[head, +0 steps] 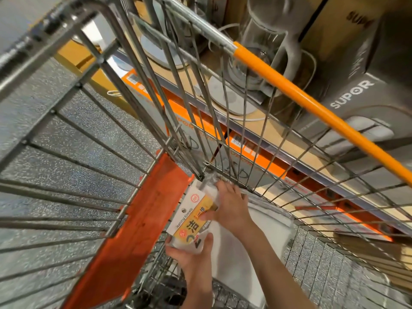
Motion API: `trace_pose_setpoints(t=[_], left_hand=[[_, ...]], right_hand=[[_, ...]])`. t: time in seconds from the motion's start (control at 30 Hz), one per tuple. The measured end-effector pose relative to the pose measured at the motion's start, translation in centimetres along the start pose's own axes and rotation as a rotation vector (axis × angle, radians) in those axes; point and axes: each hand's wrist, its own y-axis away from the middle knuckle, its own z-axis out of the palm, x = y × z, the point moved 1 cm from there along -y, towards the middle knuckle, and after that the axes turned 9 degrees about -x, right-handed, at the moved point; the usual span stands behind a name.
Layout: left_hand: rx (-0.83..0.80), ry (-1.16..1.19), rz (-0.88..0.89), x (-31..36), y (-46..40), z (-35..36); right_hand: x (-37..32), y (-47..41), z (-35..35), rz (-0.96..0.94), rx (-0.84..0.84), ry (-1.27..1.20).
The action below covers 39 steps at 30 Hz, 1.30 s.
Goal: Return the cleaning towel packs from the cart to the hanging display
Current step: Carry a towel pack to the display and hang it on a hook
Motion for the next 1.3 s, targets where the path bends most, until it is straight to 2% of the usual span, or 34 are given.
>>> trace_pose_setpoints(t=[0.1,0.23,0.33,0.57,0.83,0.97,1.07,1.2,1.3], left_hand=[[-0.008,-0.01,-0.013,-0.3,0.3,-0.1],[-0.029,-0.019,-0.007,-0.7,0.3,-0.3],[-0.032,-0.03,-0.006,-0.8,0.2,-0.3],[-0.014,-0.037,-0.009,-1.0,-0.1,-0.1],[0.011,0.04,0.029,-2.3,-0.8,-0.2],[-0.011,0.038,0.037,-2.4,-0.8,-0.1],[-0.026,-0.003,0.032,-2.3,-0.8,-0.2],[-0.04,-0.01,0.026,-2.2,-0.9,-0.3],[-0.058,0.0,0.05,-2.3,-0.9,-0.3]], right_hand=[[-0.1,0.4,0.3,-0.02,0.017,0.013],[0.0,0.1,-0.4,0.026,-0.046,-0.177],[0.0,-0.4,-1.0,0.06,-0.136,-0.076],[0.0,-0.2,-0.4,-0.029,-0.017,-0.005],[-0.4,0.8,-0.4,-0.105,-0.036,-0.023],[-0.2,1.2,-1.3,-0.07,-0.068,-0.217],[0.1,1.4,-2.4,-0.01,-0.154,-0.398],[-0.1,1.6,-3.0,-0.04,-0.166,-0.228],[0.2,1.9,-2.7,-0.053,-0.153,-0.253]])
